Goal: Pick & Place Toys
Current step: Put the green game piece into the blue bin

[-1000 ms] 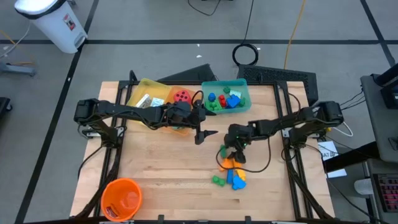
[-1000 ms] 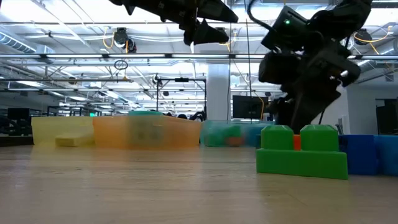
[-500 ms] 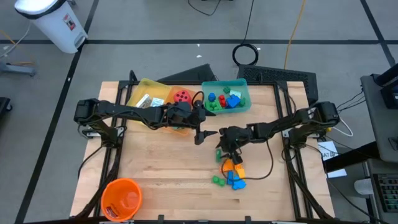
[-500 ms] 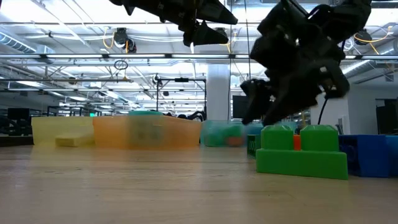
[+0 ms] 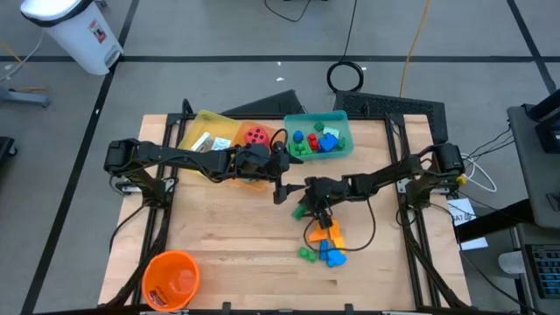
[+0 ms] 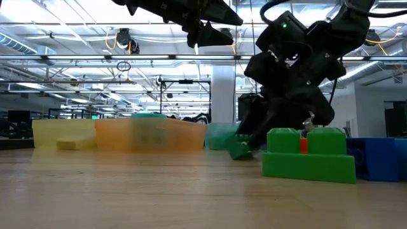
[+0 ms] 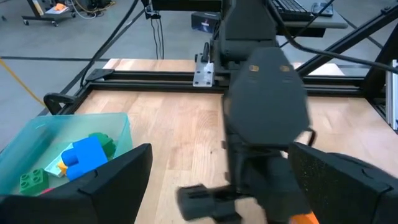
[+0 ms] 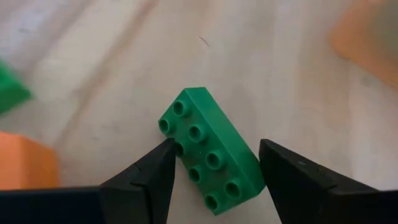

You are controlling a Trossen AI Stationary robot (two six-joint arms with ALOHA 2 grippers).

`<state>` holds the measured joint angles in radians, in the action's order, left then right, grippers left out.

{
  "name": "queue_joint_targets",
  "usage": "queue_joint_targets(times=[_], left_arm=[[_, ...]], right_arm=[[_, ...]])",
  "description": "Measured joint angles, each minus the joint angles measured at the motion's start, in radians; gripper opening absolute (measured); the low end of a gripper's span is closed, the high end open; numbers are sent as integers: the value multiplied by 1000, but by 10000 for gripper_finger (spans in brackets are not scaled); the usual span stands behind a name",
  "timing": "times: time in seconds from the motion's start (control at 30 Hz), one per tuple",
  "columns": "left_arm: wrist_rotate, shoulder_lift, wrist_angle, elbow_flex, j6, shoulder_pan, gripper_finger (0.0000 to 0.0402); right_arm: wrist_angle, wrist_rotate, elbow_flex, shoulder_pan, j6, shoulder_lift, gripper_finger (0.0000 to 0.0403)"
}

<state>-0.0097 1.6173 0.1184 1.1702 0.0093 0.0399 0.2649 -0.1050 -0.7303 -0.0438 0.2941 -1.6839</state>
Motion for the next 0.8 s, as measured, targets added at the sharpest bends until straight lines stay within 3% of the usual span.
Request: queue_joint_targets(times=[0.53,0.67,0.8], left_arm=[[0,0,-13,0,-12,0,379],[0,0,-20,0,-13,0,379],[0,0,-19,0,-13,0,379]], right_arm=[[-122,-2,2,38,10,5,200],[-123,-3,2,37,37,10,170],[-138,-9,4,38,33,36,111]])
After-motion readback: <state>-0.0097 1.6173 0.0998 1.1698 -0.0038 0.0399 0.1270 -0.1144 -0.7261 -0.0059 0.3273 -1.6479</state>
